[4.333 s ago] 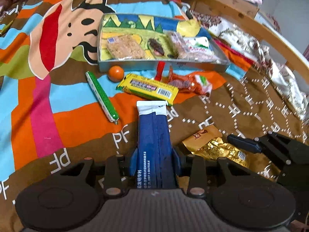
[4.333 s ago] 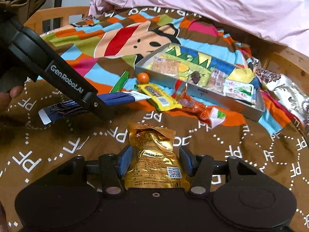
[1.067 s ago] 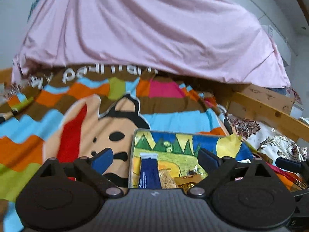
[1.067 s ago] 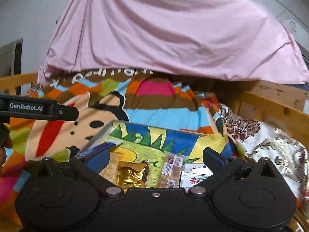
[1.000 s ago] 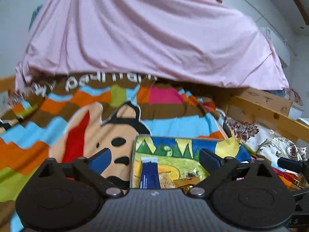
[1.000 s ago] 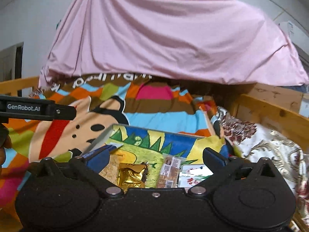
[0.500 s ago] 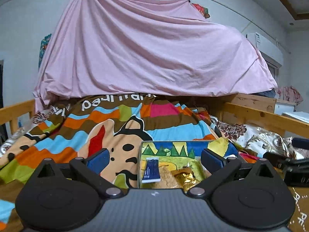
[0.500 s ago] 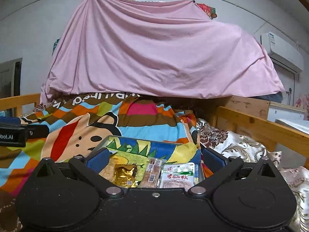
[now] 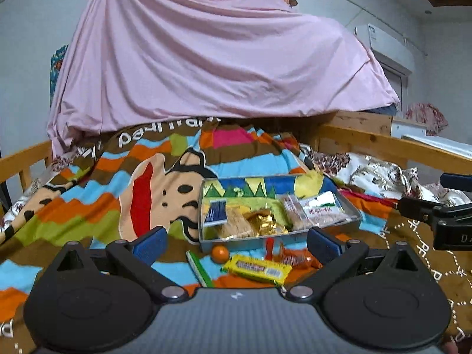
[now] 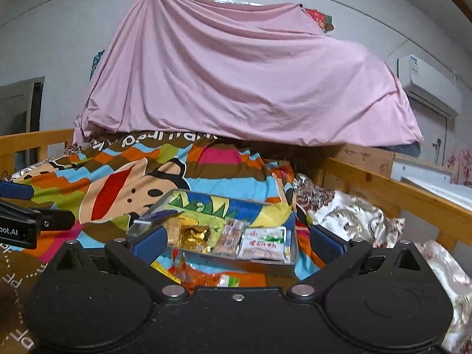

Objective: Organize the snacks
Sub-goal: 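Lift both open tools up and back from the tin tray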

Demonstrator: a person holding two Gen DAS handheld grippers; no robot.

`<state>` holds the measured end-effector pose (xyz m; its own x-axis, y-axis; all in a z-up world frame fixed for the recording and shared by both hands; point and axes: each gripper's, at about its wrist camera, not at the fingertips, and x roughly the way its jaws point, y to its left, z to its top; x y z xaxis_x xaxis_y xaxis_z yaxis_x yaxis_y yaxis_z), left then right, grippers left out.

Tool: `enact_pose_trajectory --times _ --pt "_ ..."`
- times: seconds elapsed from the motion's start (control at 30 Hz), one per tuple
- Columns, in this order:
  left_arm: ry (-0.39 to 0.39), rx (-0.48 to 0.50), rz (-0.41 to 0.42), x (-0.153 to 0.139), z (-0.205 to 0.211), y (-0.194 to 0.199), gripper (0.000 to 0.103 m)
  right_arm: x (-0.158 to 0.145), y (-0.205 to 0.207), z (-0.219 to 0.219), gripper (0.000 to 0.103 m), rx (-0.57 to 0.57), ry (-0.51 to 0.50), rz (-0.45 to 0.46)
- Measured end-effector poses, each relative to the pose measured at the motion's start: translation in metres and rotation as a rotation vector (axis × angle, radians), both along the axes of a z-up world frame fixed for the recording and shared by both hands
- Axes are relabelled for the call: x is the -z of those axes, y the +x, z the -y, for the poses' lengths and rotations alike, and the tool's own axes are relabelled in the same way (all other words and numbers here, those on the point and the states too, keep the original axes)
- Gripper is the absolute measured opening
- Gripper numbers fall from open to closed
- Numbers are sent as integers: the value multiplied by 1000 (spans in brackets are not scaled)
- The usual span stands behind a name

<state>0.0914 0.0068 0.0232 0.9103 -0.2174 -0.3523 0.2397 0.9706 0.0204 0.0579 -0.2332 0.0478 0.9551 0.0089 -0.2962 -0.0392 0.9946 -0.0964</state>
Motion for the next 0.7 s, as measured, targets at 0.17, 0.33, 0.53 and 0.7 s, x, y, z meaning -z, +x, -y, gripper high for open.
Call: enact_pose_trajectory --times 0.17,0.33,0.53,0.7 --pt "-1 -36 -6 0 -1 -11 103 5 -7 1 102 4 24 -50" --pt "-12 -102 -11 2 -5 -17 103 8 -8 -3 102 -3 26 -79" --pt "-9 -166 -62 5 -9 -15 103 12 -7 -7 102 -20 20 -102" --pt "1 -218 -81 7 -12 -14 103 16 -5 -12 102 -38 7 -123"
